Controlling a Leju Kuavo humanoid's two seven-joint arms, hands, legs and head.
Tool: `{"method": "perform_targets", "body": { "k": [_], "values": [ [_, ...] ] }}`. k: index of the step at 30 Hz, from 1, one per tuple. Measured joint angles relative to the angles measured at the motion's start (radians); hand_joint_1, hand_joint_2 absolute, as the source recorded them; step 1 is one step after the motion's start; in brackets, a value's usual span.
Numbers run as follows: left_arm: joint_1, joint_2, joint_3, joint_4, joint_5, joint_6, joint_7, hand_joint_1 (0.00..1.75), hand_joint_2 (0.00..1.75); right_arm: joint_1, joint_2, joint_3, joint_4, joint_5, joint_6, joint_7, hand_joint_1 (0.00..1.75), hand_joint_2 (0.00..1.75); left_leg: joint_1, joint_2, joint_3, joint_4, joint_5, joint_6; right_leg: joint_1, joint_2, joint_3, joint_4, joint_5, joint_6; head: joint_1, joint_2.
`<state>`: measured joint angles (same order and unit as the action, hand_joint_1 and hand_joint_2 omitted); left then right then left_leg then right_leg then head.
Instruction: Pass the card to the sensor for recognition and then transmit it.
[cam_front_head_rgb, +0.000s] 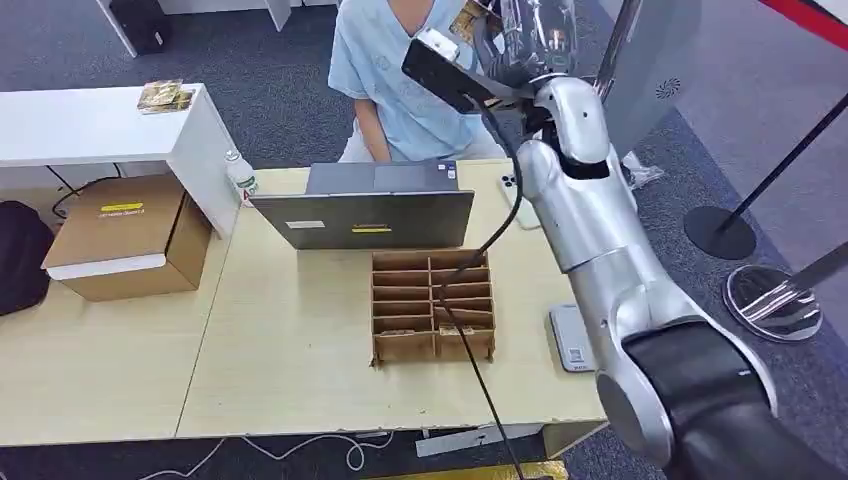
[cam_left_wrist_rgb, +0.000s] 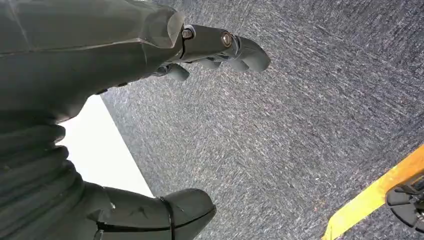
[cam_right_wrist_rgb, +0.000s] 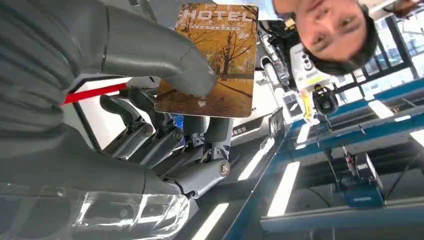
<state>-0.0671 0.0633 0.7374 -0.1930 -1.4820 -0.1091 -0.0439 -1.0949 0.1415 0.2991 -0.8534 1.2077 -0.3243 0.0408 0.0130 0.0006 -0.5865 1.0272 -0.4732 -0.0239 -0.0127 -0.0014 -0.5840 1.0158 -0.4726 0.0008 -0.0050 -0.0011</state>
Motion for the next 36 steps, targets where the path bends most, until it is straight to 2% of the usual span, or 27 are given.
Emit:
{"method": "perform_targets", "body": {
  "k": [7, 9, 11, 16, 19, 21, 28, 32, 36],
  "values": [
    [0.0, 0.0, 0.0, 0.0, 0.0, 0.0, 0.0, 0.0, 1.75, 0.013, -0.005, -0.014, -0.04, -0.019, 0.002, -0.006, 1.75, 1.75, 0.0, 0.0, 0.0, 0.0, 0.0, 0.0, 0.0, 0.0, 0.0, 0.0, 0.0, 0.0, 0.0, 0.0],
    [0.0, 0.0, 0.0, 0.0, 0.0, 0.0, 0.001, 0.0, 1.75, 0.019, -0.01, -0.02, -0.055, -0.05, 0.021, -0.015, 1.75, 1.75, 0.0, 0.0, 0.0, 0.0, 0.0, 0.0, 0.0, 0.0, 0.0, 0.0, 0.0, 0.0, 0.0, 0.0],
    [0.0, 0.0, 0.001, 0.0, 0.0, 0.0, 0.003, 0.0, 1.75, 0.023, -0.022, -0.028, -0.072, -0.106, 0.089, -0.02, 1.75, 1.75, 0.0, 0.0, 0.0, 0.0, 0.0, 0.0, 0.0, 0.0, 0.0, 0.0, 0.0, 0.0, 0.0, 0.0],
    [0.003, 0.001, 0.005, 0.0, 0.0, -0.001, 0.005, 0.0, 1.75, 0.046, -0.08, -0.086, -0.122, -0.418, 0.427, -0.063, 1.75, 1.75, 0.0, -0.001, 0.0, 0.0, 0.0, 0.0, 0.0, -0.001, 0.0, -0.001, 0.0, 0.0, 0.0, 0.0],
    [0.008, 0.002, 0.011, 0.0, 0.002, -0.002, 0.011, 0.0, 1.75, 0.06, -0.142, -0.115, -0.132, -0.594, 0.588, -0.099, 1.75, 1.75, -0.001, -0.001, 0.0, 0.001, 0.0, 0.0, 0.0, -0.001, 0.0, -0.001, 0.0, 0.0, 0.0, 0.0],
    [0.012, 0.003, 0.014, 0.0, 0.002, -0.002, 0.014, 0.0, 1.75, 0.076, -0.192, -0.126, -0.133, -0.709, 0.66, -0.117, 1.75, 1.75, 0.0, -0.002, 0.0, 0.001, -0.001, 0.001, 0.0, -0.002, 0.001, -0.001, 0.0, 0.0, 0.0, 0.0],
    [0.018, 0.005, 0.037, 0.0, 0.003, -0.001, 0.017, 0.0, 1.75, 0.187, -0.373, -0.133, -0.179, -0.995, 0.784, -0.135, 1.75, 1.75, -0.001, -0.004, -0.001, 0.001, -0.001, 0.001, 0.0, -0.004, 0.001, -0.002, 0.0, 0.001, 0.0, 0.0],
    [0.019, 0.005, 0.044, 0.0, 0.003, -0.001, 0.022, 0.0, 1.75, 0.249, -0.469, -0.134, -0.21, -1.168, 0.834, -0.114, 1.75, 1.75, -0.001, -0.005, -0.001, 0.001, -0.001, 0.002, -0.001, -0.005, 0.001, -0.002, 0.0, 0.001, 0.0, 0.0],
    [0.019, 0.005, 0.056, 0.0, 0.003, -0.002, 0.025, 0.0, 1.75, 0.335, -0.553, -0.134, -0.239, -1.277, 0.861, -0.122, 1.75, 1.75, -0.001, -0.004, -0.001, 0.001, -0.002, 0.002, 0.0, -0.005, 0.001, -0.002, 0.0, 0.001, 0.0, 0.0]
  ]
}}
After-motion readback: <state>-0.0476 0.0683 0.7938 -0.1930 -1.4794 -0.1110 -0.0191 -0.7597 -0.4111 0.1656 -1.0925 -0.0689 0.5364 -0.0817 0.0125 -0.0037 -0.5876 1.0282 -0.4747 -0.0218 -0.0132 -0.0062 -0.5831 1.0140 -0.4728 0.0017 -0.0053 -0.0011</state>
